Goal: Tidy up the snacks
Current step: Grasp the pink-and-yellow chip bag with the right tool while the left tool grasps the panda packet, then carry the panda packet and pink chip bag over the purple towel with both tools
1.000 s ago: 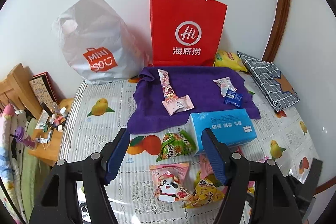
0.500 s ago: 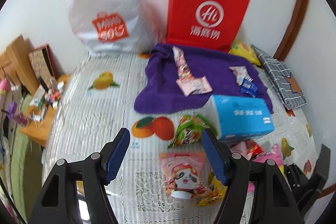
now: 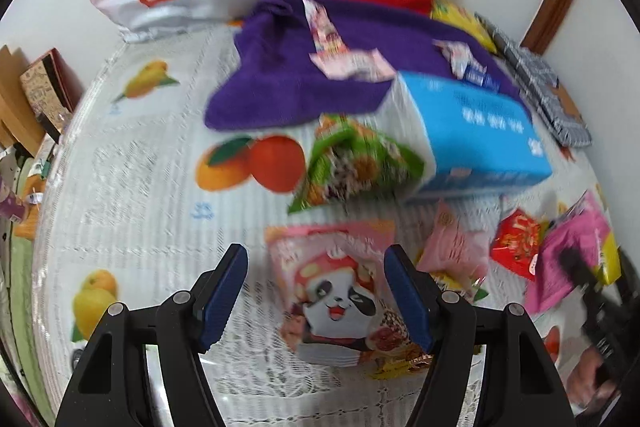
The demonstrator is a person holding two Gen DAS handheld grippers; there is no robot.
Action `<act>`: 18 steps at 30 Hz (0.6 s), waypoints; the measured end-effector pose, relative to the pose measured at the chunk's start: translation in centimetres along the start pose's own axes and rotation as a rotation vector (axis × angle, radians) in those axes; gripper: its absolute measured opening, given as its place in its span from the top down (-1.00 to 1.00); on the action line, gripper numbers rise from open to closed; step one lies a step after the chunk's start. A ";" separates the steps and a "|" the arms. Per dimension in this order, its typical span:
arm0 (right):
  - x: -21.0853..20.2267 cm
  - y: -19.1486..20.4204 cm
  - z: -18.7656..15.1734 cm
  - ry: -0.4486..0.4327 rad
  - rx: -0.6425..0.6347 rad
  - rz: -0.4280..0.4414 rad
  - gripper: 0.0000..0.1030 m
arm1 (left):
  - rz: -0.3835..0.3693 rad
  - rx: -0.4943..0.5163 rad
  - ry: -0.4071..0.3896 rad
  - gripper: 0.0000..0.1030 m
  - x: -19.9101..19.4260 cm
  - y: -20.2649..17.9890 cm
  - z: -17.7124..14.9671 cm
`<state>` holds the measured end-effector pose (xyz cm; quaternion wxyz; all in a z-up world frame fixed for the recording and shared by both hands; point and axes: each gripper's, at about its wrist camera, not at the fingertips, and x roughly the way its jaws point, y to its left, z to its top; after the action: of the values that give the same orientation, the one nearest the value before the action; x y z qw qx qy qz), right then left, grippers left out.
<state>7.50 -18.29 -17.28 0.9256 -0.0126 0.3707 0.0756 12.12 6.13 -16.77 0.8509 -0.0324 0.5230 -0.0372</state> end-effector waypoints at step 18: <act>3.2 -4.1 -0.1 0.006 0.040 -0.011 -0.28 | -0.017 -0.009 -0.126 -0.02 0.8 0.6 -1.0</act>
<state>10.32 -21.94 -19.71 0.9249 0.0037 0.3749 0.0629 11.64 6.65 -17.95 0.8815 -0.0431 0.4685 -0.0398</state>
